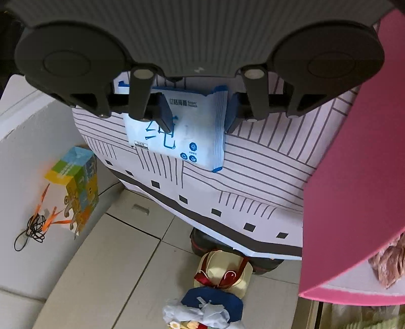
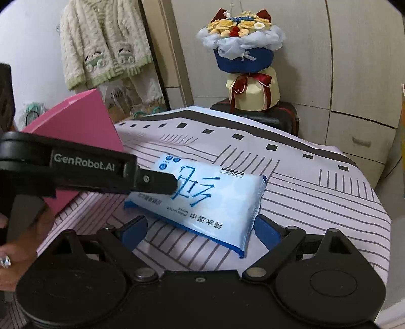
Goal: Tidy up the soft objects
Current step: 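Lower the left gripper onto the white tissue pack and close on it, then lift the tissue pack with the left gripper and carry it over the pink box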
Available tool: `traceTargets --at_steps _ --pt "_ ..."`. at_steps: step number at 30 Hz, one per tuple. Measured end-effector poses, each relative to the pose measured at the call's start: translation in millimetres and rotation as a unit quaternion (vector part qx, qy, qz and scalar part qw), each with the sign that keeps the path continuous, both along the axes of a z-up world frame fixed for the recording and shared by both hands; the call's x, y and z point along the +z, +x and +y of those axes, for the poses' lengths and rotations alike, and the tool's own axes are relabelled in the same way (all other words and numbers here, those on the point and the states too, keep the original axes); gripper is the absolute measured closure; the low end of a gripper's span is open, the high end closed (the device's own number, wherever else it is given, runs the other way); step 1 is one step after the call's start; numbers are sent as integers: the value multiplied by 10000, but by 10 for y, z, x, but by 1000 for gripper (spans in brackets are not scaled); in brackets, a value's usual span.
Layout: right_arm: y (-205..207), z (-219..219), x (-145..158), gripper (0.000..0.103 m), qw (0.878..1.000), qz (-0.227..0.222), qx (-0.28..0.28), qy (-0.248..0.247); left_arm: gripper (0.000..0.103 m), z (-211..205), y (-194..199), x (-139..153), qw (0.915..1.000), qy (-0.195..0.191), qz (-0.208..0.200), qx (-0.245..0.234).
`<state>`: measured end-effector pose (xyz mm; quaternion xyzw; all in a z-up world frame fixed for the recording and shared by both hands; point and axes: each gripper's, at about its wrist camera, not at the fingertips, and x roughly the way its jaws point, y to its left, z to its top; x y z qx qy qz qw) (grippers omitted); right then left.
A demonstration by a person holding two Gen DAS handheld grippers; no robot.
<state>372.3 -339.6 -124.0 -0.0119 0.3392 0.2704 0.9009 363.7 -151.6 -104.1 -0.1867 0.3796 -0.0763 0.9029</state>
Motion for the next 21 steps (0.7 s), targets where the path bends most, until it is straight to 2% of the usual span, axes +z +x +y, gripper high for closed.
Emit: traceTargets --at_steps 2,4,7,9,15,18,21 --pt "-23 30 -20 18 10000 -77 -27 -37 59 -34 -9 -7 9999 83 -57 -78" --pt "-65 77 -23 32 9996 -185 -60 -193 59 -69 -3 -43 9997 49 -46 -252" --pt "-131 107 -15 42 9994 -247 -169 -195 59 -103 -38 -32 9991 274 -143 -298" --pt "-213 138 -10 46 9987 -359 -225 -286 59 -97 -62 -20 9988 302 -158 -358" --pt "-387 145 88 46 9982 -342 -424 -252 59 -77 -189 73 9977 327 -156 -579" --pt "-515 165 148 36 9980 -250 -524 -252 56 -116 -286 101 9962 332 -40 -806" --pt "-675 200 168 31 9971 -262 -639 -330 56 -134 -433 113 9953 347 -63 -906"
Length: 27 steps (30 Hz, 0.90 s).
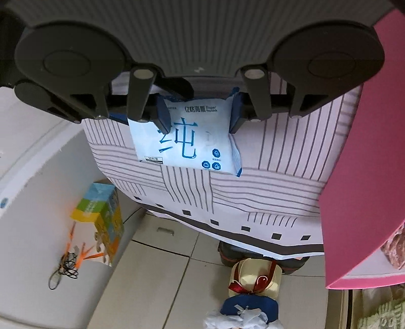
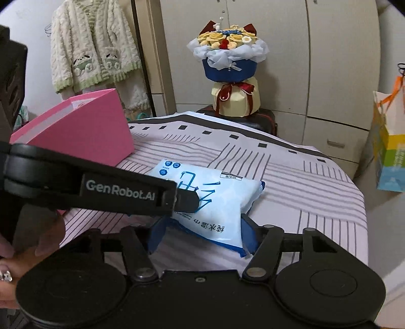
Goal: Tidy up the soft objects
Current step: 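Lift the tissue pack with the left gripper and carry it over the pink box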
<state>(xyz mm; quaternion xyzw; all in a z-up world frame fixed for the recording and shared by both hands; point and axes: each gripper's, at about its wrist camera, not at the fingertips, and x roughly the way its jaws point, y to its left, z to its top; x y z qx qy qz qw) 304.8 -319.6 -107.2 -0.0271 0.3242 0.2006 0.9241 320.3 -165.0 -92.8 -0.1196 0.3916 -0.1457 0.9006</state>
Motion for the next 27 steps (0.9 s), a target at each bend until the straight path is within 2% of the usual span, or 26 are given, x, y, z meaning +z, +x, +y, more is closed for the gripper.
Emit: traceTargets --at_steps 7,16,27 --pt "-455 60 44 20 9997 -64 -212 142 56 34 -393 92 9990 58 -73 -427" --pt "-1031 206 105 19 9990 -69 -376 222 56 246 -901 179 9948 111 -150 -996" --pt "-1826 499 222 19 9986 -294 -424 -71 56 602 -1679 264 9884 83 -469 -1441"
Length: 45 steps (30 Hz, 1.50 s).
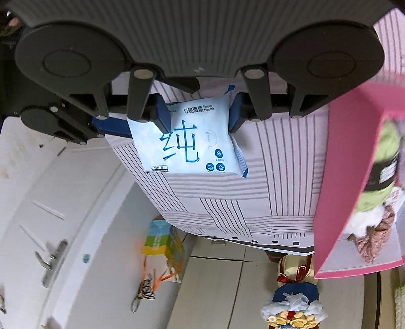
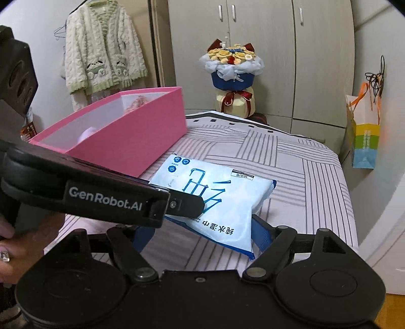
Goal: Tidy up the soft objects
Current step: 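Lift the tissue pack with the left gripper and carry it over the pink box, then open the left gripper to drop the tissue pack into the box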
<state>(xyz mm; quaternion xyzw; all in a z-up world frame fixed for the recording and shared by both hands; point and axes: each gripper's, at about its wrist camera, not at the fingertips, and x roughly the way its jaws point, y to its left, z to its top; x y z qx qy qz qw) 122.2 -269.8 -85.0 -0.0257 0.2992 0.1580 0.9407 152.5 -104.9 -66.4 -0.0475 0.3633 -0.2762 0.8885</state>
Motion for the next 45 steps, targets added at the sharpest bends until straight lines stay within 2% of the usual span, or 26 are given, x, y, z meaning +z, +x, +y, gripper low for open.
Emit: traceTargets --at_steps 9,13,17,22,31,37,45 --pt "-562 379 147 19 9998 -72 99 -123 56 413 -608 153 9996 -17 -258 -115" --pt "-712 569 287 19 9991 -275 176 -274 56 591 -793 284 9989 -20 -455 -86" --pt "-765 714 428 15 9964 -744 311 -273 56 759 -861 464 9969 -69 -779 43" --pt "-671 885 597 15 9926 -980 694 -167 56 1005 -883 662 9927 -37 -1160 334" --pt "-206 1226 835 15 9890 -965 1107 184 55 1383 -615 891 9866 75 -1431 775" --pt "189 1464 855 15 9860 -778 1432 342 54 1646 -223 905 9877 63 -1239 949" --pt "869 1640 901 15 9834 -573 1658 456 54 1932 471 901 9907 -174 -831 1059"
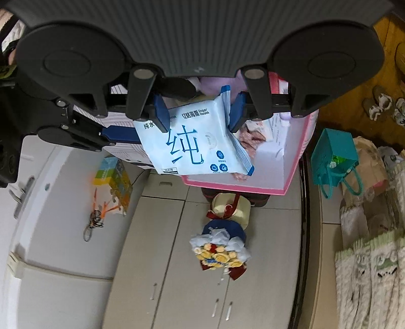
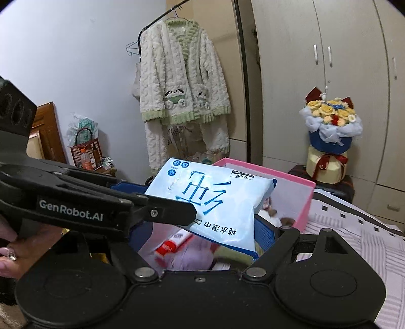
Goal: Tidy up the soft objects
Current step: 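Open the left gripper to drop the tissue pack into the box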
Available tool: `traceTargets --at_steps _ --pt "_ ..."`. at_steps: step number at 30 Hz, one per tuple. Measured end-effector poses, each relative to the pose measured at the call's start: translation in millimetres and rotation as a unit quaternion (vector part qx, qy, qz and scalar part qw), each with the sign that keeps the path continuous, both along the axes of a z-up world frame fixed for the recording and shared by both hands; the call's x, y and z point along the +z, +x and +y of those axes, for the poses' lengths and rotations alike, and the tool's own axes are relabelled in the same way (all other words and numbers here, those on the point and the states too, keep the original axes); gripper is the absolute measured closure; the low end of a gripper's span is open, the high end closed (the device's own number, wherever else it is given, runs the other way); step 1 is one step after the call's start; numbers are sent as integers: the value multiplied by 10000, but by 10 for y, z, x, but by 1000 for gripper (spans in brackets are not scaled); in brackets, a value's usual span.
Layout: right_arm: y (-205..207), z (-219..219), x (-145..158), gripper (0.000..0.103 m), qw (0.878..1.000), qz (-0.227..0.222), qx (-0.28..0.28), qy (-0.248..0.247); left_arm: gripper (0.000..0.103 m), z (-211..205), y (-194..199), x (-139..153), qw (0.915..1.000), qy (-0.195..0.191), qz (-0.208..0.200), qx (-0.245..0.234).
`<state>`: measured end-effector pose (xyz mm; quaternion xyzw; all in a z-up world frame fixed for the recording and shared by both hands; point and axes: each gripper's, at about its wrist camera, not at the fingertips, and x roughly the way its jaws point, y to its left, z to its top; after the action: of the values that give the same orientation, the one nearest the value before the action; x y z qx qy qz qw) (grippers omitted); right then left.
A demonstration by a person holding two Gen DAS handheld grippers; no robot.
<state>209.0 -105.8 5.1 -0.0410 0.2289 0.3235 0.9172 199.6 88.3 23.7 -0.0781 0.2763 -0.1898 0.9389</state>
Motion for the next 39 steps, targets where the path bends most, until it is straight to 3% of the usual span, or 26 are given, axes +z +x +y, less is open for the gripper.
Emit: traceTargets --at_steps 6,11,16,19,25,39 --pt "492 73 -55 20 9994 304 11 -133 54 16 511 -87 9995 54 292 142" --pt "735 108 -168 20 9979 531 -108 -341 54 26 794 -254 9978 -123 632 142" --pt "718 171 -273 21 9953 211 -352 -873 42 -51 890 -408 9958 124 850 320" --pt "603 121 -282 21 9947 71 -416 -941 41 -19 768 -407 9962 295 640 503" --pt "285 -153 -211 20 9980 49 -378 -513 40 138 395 -344 9969 205 403 646" --pt "-486 -513 -30 17 9961 -181 -825 -269 31 -37 -523 -10 9979 528 -172 330"
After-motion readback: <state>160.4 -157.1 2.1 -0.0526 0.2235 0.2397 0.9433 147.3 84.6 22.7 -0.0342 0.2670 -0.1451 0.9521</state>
